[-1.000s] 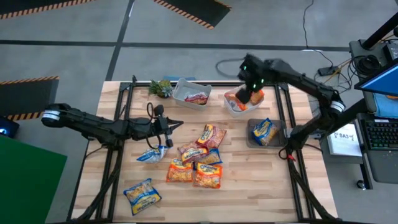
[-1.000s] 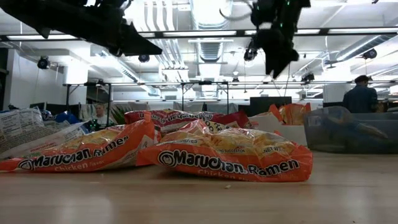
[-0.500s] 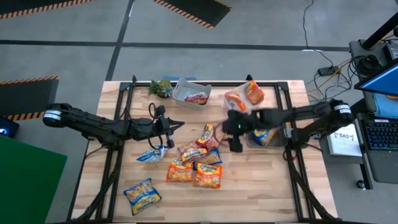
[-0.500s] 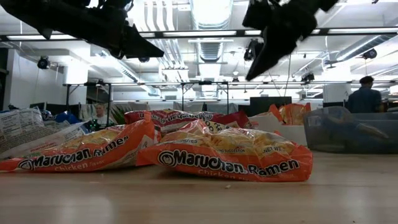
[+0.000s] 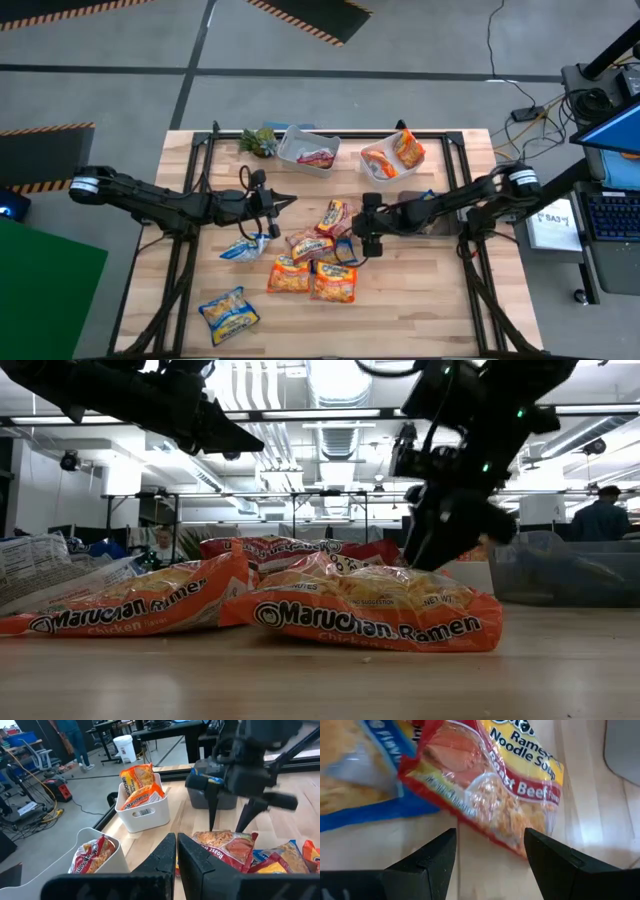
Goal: Sort Maruchan noodles
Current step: Put the red noodle pack into the gray bin
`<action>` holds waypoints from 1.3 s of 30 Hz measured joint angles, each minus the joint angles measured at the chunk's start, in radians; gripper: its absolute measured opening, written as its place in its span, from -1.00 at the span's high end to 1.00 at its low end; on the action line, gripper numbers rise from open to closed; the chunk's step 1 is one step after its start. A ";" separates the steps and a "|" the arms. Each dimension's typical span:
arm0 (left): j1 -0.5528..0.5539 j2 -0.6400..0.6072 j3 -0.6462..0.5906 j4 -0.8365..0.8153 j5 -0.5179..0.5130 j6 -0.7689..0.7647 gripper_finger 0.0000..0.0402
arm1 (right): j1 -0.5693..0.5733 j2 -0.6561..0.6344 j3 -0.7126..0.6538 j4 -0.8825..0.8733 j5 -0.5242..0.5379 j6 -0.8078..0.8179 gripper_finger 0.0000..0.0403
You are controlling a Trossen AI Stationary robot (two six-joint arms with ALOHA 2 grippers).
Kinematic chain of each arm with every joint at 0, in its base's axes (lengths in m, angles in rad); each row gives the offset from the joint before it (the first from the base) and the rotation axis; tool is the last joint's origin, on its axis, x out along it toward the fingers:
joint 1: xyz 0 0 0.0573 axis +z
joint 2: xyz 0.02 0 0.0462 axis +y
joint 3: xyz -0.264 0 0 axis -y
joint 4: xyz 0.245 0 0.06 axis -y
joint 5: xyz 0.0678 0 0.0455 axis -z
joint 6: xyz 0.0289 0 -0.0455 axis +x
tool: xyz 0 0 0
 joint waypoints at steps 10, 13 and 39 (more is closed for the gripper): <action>0.000 0.002 0.000 0.001 -0.001 -0.029 1.00 | 0.000 0.150 0.049 0.112 0.097 -0.025 0.11; 0.000 0.003 0.000 0.005 0.000 -0.051 1.00 | 0.000 0.157 0.070 0.109 0.102 -0.030 0.36; -0.001 0.381 0.222 0.006 0.312 -0.106 -0.21 | -0.024 0.111 0.283 0.023 0.029 0.044 0.94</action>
